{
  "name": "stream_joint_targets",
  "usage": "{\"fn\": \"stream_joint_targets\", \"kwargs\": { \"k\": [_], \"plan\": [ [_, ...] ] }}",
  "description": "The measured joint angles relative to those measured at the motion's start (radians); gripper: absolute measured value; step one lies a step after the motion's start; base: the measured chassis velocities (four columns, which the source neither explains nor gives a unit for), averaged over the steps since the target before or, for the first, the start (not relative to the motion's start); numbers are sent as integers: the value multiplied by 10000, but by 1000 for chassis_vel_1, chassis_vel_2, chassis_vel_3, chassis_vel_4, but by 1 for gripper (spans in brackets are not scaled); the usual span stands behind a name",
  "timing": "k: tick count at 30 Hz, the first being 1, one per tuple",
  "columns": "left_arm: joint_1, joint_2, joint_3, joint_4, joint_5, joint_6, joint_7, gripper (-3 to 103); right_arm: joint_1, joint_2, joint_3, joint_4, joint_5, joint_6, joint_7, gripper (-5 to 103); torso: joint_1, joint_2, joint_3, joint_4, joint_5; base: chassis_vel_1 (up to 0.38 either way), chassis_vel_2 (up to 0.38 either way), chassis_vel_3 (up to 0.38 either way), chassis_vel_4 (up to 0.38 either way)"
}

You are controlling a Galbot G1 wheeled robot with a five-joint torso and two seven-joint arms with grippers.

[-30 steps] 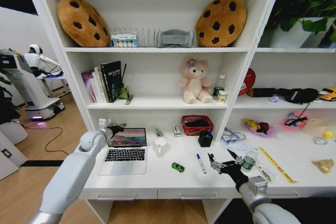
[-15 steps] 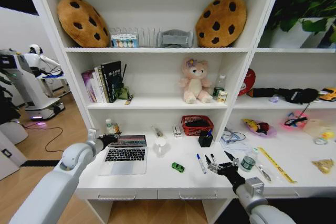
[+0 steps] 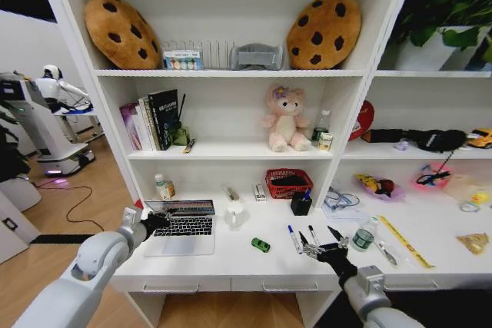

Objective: Organize the objects on the table.

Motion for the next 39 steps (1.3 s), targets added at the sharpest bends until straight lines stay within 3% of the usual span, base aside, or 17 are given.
{"fn": "stream_joint_targets", "kwargs": {
  "k": [6, 20, 29, 39],
  "plan": [
    [-1219, -126, 391, 642, -392, -7, -165, 0, -33, 126, -70, 0, -161, 44, -5, 100, 1, 0, 1, 0, 2, 0, 0, 0, 0],
    [-3106, -1072, 1805, 2811, -124, -275, -161, 0, -165, 379, 109, 26, -236, 118, 25, 100, 1, -1, 2, 0, 0, 0, 0, 0, 0],
    [-2922, -945, 1851, 2902, -25, -324, 44, 0, -179, 444, 97, -9, -319, 183, 29, 100, 2, -1, 2, 2, -1, 0, 0, 0, 0],
    [-1985, -619, 1523, 2113, 142, -347, 160, 0, -186, 443, 58, -27, -387, 197, 33, 100, 1, -1, 1, 1, -1, 0, 0, 0, 0]
  ]
}}
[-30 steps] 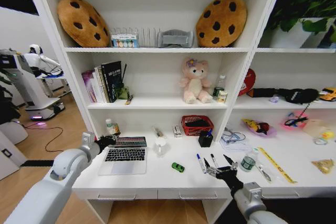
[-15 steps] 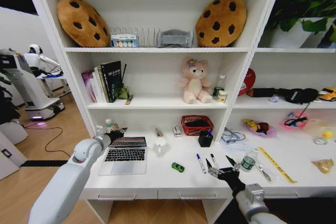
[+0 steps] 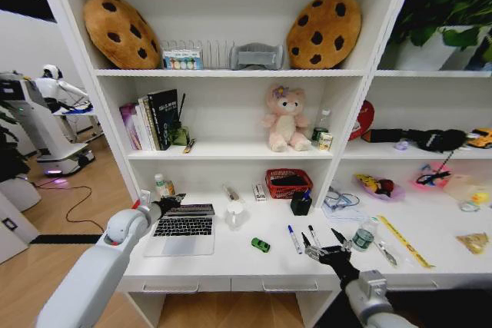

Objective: Organize the objects on the table.

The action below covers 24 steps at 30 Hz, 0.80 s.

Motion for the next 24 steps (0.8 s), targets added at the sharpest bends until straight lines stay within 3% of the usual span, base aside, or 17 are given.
{"fn": "stream_joint_targets", "kwargs": {
  "k": [13, 22, 24],
  "plan": [
    [2715, 386, -895, -1554, 916, -202, 462, 0, 72, 7, -504, -304, -323, 144, -28, 100, 0, 0, 0, 2, 0, 0, 0, 0, 0],
    [3937, 145, -1070, -1873, 1524, -428, 663, 0, 135, 18, -770, -525, -538, 316, -58, 100, 0, 0, -1, 0, 0, 0, 0, 0, 0],
    [4144, 42, -1129, -1796, 1763, -726, 800, 0, 137, 18, -816, -544, -609, 364, -74, 100, 0, 1, -1, 1, 1, 0, 0, 0, 0]
  ]
}}
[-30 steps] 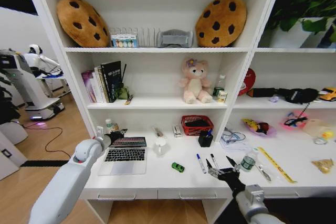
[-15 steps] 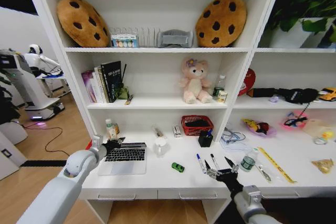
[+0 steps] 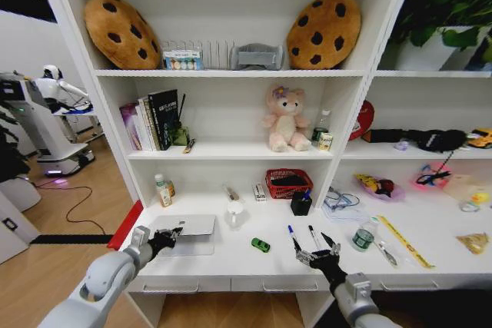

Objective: Organize the objects on the table.

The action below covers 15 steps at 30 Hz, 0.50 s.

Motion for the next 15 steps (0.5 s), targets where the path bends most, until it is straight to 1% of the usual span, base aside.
{"fn": "stream_joint_targets", "kwargs": {
  "k": [2, 4, 5, 6, 8, 9, 11, 12, 13, 14, 15],
  "plan": [
    [-26, -165, -85, 88, 10, -182, -43, 0, -19, -4, -10, 0, -3, 10, -1, 100, 0, 0, 1, 0, -2, 0, 0, 0, 0],
    [-134, -261, -136, 113, -65, -230, -158, 0, -20, -13, -9, 2, 4, 11, 0, 100, 0, 0, 0, 1, -2, 0, 0, 0, 0],
    [-292, -357, -188, 136, -164, -335, -307, 0, -12, -32, -2, 8, 29, 11, 2, 100, -1, 0, 0, -1, -1, 0, 0, 0, 0],
    [-473, -464, -236, 187, -262, -563, -464, 0, 6, -52, 9, 19, 63, 9, 8, 100, 0, 0, 1, -3, 0, 0, 0, 0, 0],
    [-893, -751, -339, 337, -370, -1299, -754, 0, 66, -91, 49, 55, 149, -27, 32, 100, 0, 0, 1, -2, -1, 0, 0, 0, 0],
    [-893, -751, -339, 337, -370, -1299, -754, 0, 66, -91, 49, 55, 149, -27, 32, 100, 0, 0, 1, -2, -1, 0, 0, 0, 0],
    [-1363, -1208, -453, 556, -433, -2561, -1398, 0, 123, -132, 112, 99, 256, -103, 64, 100, 1, -1, 1, -4, 0, 0, 0, 0, 0],
    [-1437, -1376, -465, 589, -462, -3006, -1776, -2, 137, -156, 150, 129, 302, -127, 72, 100, 2, -1, 1, -5, -1, 0, 0, 0, 0],
    [-1436, -1527, -487, 563, -505, -3325, -2150, 3, 141, -182, 193, 158, 351, -152, 76, 100, 3, -1, 2, -4, -1, 0, 0, 0, 0],
    [-1331, -1661, -533, 439, -551, -3494, -2521, 8, 142, -202, 230, 191, 399, -181, 86, 100, 3, -1, 2, -5, -1, 0, 0, 0, 0],
    [-1331, -1661, -533, 439, -551, -3494, -2521, 8, 142, -202, 230, 191, 399, -181, 86, 100, 3, -1, 2, -5, -1, 0, 0, 0, 0]
  ]
}}
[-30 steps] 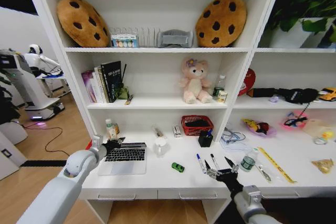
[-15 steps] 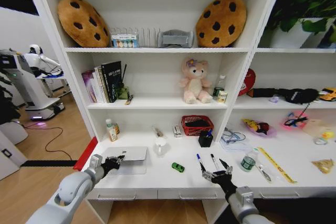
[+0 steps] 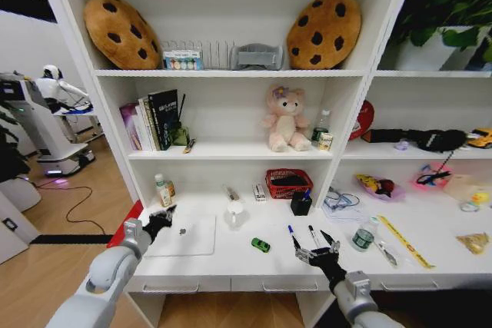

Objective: Organize the objects on the table.

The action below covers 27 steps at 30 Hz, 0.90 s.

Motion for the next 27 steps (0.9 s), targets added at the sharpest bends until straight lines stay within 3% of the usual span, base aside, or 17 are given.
{"fn": "stream_joint_targets", "kwargs": {
  "k": [1, 3, 7, 10, 12, 16, 19, 22, 27],
  "plan": [
    [222, -123, -68, -231, -42, -54, -294, 8, 1, -15, 39, 33, 45, -20, 20, 100, 0, -1, 0, 0, 0, 0, 0, 0, 0],
    [924, -348, -293, -826, -21, -76, -601, 19, 1, -19, 117, 73, 106, -28, 100, 100, 0, 0, -1, 4, 1, 0, 0, 0, 0],
    [1979, -629, -842, -1726, 273, -2, -670, 30, -4, -15, 230, 81, 134, -17, 211, 100, -3, 1, -1, 9, 1, 0, 0, 0, 0],
    [2458, -733, -1137, -2299, 375, -5, -747, 46, -31, 12, 260, 119, 145, -6, 242, 100, -3, 1, -1, 6, 1, 0, 0, 0, 0],
    [2522, -754, -1158, -2427, 385, 24, -794, 46, -37, 23, 257, 131, 145, -5, 243, 100, -3, 1, -2, 4, 2, 0, 0, 0, 0],
    [2953, -925, -865, -3419, 473, 460, -1081, 68, -113, 85, 248, 278, 142, 18, 248, 100, -2, 1, -1, 2, 1, 0, 0, 0, 0],
    [3201, -1029, -815, -3663, 555, 634, -1168, 74, -165, 80, 335, 355, 184, 43, 257, 100, -3, 1, -2, 3, 1, 0, 0, 0, 0],
    [3732, -1282, -871, -3887, 730, 552, -1171, 90, -258, 58, 481, 472, 285, 98, 295, 100, -3, 1, -2, 4, 0, 0, 0, 0, 0],
    [4358, -1631, -792, -4122, 1340, 179, -1076, 100, -257, 86, 467, 502, 296, 149, 312, 100, -3, 1, -2, 5, 1, 0, 0, 0, 0]
  ]
}}
